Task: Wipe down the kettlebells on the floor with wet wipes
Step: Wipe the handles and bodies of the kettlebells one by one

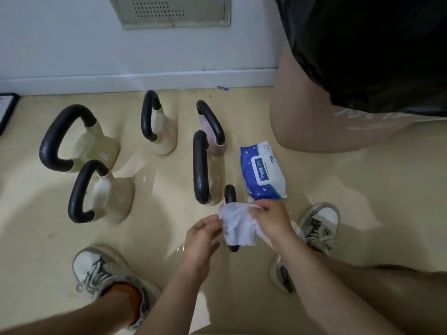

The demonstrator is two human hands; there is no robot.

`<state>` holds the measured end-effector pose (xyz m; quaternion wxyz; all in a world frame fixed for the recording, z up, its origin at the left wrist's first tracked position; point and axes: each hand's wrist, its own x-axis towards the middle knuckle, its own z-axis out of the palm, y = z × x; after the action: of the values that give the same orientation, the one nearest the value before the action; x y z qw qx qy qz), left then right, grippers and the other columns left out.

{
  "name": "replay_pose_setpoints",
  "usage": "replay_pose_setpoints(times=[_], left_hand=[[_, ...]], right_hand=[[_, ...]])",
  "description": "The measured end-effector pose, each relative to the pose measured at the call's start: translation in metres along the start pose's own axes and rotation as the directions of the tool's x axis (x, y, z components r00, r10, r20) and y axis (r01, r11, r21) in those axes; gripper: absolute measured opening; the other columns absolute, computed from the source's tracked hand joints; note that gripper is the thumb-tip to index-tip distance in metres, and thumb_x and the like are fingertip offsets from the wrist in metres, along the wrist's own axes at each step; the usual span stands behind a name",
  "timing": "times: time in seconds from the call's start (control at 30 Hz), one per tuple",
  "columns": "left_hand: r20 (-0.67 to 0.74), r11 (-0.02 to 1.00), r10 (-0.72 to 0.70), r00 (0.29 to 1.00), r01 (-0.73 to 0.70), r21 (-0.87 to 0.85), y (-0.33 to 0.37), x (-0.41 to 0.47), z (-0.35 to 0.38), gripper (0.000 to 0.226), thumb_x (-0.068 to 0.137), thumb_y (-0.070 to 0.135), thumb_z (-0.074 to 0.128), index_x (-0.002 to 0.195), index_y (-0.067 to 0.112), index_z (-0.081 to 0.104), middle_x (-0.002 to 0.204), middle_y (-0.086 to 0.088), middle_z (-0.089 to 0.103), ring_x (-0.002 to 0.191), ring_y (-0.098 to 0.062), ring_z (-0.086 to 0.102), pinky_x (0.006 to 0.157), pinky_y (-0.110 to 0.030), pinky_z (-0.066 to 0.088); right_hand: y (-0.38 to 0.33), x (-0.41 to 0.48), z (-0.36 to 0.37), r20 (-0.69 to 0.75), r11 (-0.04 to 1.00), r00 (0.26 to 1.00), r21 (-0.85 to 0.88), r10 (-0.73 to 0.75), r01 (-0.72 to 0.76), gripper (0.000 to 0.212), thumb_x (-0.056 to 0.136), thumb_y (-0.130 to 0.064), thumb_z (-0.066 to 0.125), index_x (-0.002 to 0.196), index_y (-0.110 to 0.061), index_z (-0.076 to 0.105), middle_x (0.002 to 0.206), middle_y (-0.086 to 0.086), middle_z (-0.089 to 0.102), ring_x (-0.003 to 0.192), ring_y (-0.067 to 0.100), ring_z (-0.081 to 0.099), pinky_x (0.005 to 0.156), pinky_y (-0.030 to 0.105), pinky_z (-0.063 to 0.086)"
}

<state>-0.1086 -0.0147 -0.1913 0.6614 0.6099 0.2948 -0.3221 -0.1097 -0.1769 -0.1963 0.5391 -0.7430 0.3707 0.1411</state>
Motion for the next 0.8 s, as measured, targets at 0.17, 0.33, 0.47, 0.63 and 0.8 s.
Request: replay_pose_setpoints(times=[0.17,0.33,0.47,0.63,0.8], left_hand=[[-0.134,0.961,0.243,0.961,-0.220,0.168,-0.007,0.003,0.012,0.005,0.085,0.009,0.067,0.083,0.013,0.069,0.080,-0.004,0.071,0.074,-0.019,0.063,0.072,-0.035,0.052],[-0.125,0.908,0.350,0.928,-0.303,0.289,-0.023,-0.001,0.016,0.011,0.089,0.009,0.064,0.088,0.015,0.073,0.079,0.003,0.076,0.071,-0.008,0.069,0.070,-0.026,0.056],[-0.173,0.905,0.369,0.913,-0.311,0.290,-0.026,0.002,0.015,0.018,0.085,0.000,0.060,0.071,0.005,0.070,0.059,0.005,0.068,0.053,0.000,0.054,0.058,-0.019,0.045],[-0.114,0.953,0.270,0.956,-0.248,0.171,-0.011,0.020,0.014,0.016,0.086,0.001,0.056,0.075,0.001,0.067,0.061,-0.005,0.064,0.058,-0.013,0.054,0.060,-0.029,0.045],[-0.027,0.981,0.168,0.985,-0.164,0.103,-0.001,0.042,0.021,0.021,0.093,0.009,0.047,0.083,-0.003,0.062,0.072,-0.012,0.063,0.067,-0.020,0.056,0.067,-0.035,0.048]], right_hand=[[-0.017,-0.004,0.019,-0.219,0.994,0.976,-0.109,-0.014,-0.011,0.030,0.082,-0.028,0.057,0.108,-0.013,0.057,0.108,0.010,0.057,0.101,0.028,0.055,0.089,0.041,0.048],[-0.013,-0.023,0.066,0.021,0.978,0.997,-0.196,-0.074,0.077,0.034,0.098,-0.022,0.044,0.128,-0.006,0.047,0.123,0.016,0.060,0.111,0.031,0.058,0.090,0.034,0.045],[-0.017,-0.014,0.077,-0.072,0.956,0.980,-0.244,-0.186,0.164,0.040,0.098,-0.017,0.044,0.137,-0.011,0.034,0.129,0.011,0.055,0.116,0.029,0.056,0.086,0.028,0.042],[-0.037,0.014,0.083,-0.115,0.898,0.963,-0.402,-0.242,0.177,0.023,0.094,-0.013,0.047,0.117,-0.010,0.044,0.117,0.011,0.058,0.105,0.030,0.059,0.078,0.031,0.042],[-0.068,0.050,0.076,0.048,0.822,0.993,-0.559,-0.105,0.114,0.021,0.094,-0.017,0.052,0.110,-0.007,0.060,0.116,0.013,0.064,0.106,0.032,0.060,0.077,0.030,0.041]])
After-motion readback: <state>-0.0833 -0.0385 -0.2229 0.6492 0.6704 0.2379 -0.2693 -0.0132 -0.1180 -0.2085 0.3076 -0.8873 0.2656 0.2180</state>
